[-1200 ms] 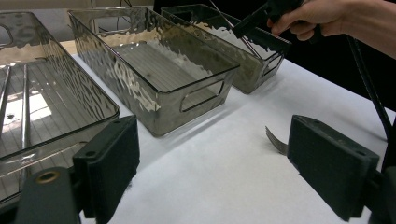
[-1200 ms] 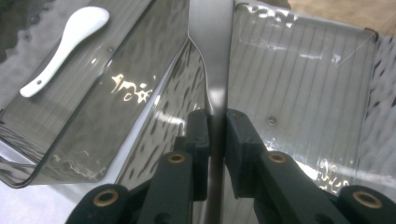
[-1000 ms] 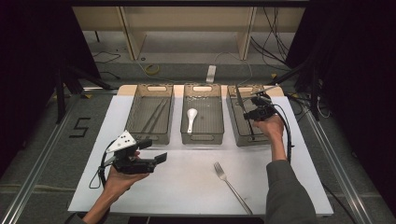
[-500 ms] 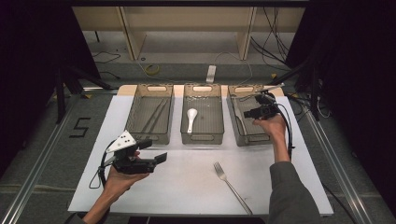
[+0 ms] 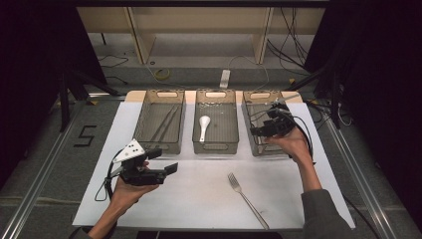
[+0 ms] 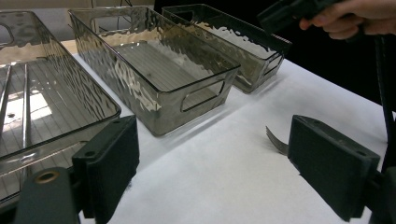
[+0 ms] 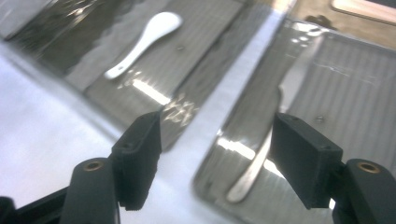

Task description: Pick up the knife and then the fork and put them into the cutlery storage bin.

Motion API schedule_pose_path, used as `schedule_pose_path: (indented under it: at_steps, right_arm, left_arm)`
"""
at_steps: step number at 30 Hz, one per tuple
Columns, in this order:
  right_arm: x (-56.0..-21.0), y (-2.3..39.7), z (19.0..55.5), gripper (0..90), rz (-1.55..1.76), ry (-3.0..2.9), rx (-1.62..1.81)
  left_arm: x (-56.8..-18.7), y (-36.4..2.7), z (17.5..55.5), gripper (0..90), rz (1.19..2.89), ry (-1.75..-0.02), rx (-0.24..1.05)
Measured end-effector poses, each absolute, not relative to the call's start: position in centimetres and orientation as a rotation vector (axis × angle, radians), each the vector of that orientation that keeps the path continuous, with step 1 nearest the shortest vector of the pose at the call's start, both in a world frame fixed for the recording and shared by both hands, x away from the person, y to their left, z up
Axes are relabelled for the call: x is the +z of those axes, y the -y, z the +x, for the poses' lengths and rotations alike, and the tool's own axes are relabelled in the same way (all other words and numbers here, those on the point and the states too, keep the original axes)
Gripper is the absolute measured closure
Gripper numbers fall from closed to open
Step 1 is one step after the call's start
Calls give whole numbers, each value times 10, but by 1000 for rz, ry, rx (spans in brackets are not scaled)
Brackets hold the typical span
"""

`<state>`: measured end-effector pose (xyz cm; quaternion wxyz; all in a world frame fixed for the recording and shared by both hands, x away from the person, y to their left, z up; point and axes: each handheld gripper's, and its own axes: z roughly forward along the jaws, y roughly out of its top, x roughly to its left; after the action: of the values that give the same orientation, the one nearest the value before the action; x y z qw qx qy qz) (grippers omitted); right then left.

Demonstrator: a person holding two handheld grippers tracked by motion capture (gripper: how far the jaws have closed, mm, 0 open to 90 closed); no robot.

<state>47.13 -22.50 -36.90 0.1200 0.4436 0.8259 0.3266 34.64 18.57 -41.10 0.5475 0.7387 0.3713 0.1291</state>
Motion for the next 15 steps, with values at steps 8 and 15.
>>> schedule_pose_path:
  at_steps: [8,15]
  right_arm:
    - [-383,219,426,378,1200,-2471,1013]
    - [-395,209,397,316,1136,-2540,1005]
  left_arm:
    - [-411,-184,347,162,1763,-878,306]
    - [-411,-185,346,162,1761,-880,309]
